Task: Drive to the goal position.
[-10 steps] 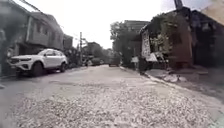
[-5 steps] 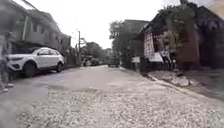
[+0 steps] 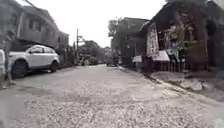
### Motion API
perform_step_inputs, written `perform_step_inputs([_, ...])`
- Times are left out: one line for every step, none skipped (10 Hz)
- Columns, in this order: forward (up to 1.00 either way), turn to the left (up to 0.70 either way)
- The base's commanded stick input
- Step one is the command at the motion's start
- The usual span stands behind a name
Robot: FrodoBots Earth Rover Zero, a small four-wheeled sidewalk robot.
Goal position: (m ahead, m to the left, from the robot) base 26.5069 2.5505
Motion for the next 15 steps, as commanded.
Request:
perform_step_inputs([1.00,0.00])
perform_step_inputs([1.00,0.00])
perform_step_inputs([1.00,0.00])
perform_step_inputs([1.00,0.00])
perform_step_inputs([1.00,0.00])
perform_step_inputs([1.00,0.00])
perform_step_inputs([1.00,0.00])
perform_step_inputs([1.00,0.00])
perform_step_inputs([1.00,0.00])
perform_step_inputs([1.00,0.00])
perform_step_inputs([1.00,0.03])
perform_step_inputs([1.00,0.27])
perform_step_inputs([1.00,0.27])
perform_step_inputs([1.00,0.27])
perform_step_inputs([1.00,0.27])
